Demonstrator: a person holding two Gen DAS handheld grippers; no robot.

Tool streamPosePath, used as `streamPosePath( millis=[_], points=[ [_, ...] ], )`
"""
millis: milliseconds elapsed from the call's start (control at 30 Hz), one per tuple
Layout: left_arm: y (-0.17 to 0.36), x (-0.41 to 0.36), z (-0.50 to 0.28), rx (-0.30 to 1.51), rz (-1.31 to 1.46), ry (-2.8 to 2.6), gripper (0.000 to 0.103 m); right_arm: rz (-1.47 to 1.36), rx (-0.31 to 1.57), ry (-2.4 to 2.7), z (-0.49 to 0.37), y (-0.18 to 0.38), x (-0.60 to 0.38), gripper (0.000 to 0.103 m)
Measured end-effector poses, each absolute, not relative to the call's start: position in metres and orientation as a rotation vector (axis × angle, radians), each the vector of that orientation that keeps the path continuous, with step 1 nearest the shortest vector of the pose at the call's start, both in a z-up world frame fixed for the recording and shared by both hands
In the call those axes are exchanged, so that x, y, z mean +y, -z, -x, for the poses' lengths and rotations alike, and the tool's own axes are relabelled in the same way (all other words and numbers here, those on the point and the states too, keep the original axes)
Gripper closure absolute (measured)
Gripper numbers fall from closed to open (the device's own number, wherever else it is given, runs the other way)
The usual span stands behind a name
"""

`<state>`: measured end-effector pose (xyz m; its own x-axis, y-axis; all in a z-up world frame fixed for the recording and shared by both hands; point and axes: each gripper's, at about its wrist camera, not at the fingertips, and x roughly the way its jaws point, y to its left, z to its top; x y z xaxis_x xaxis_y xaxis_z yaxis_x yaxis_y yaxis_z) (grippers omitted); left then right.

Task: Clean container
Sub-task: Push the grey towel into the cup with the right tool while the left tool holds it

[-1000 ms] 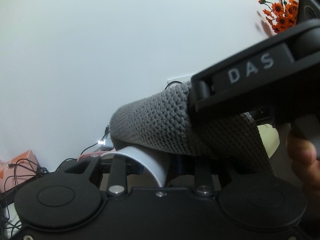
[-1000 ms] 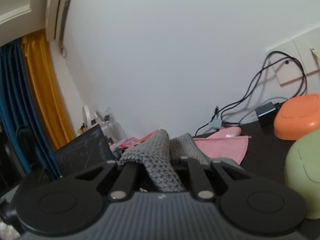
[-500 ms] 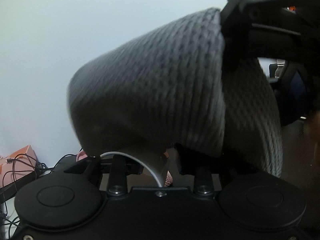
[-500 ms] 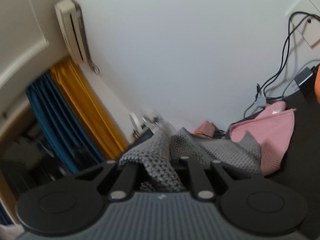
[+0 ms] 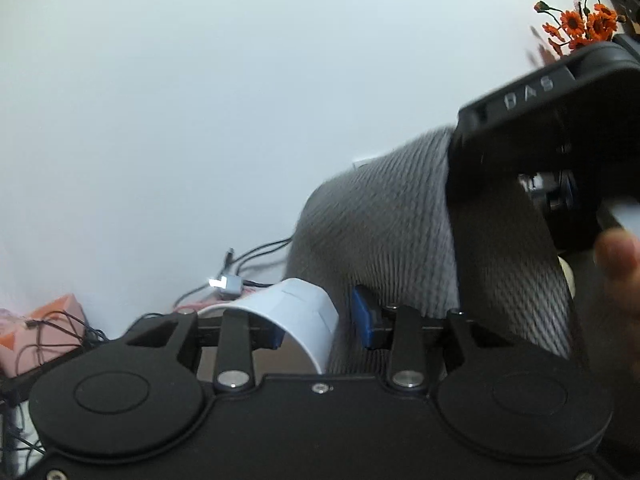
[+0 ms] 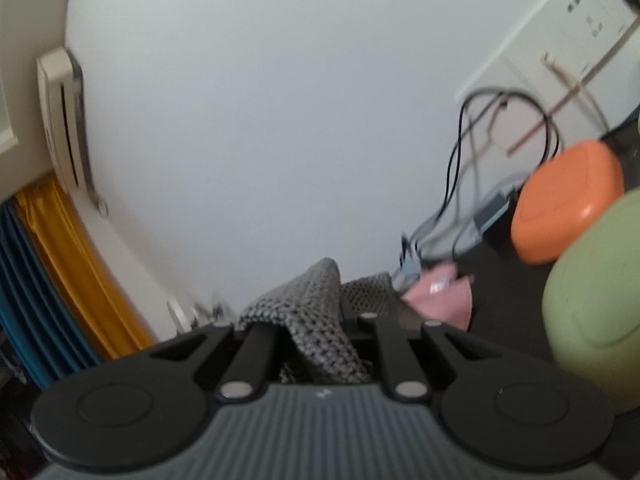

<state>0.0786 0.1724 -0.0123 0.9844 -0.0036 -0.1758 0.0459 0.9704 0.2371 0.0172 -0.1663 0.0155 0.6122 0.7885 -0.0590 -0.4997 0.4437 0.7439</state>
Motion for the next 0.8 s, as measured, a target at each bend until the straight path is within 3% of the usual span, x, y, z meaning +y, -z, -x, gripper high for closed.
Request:
streamPosePath(
  millis=[800],
  points=[
    [0.031, 0.172, -0.075, 0.2, -0.22, 0.013, 0.069, -0.576, 0.508, -1.21, 0.005, -0.025, -0.124, 0.093]
  ],
)
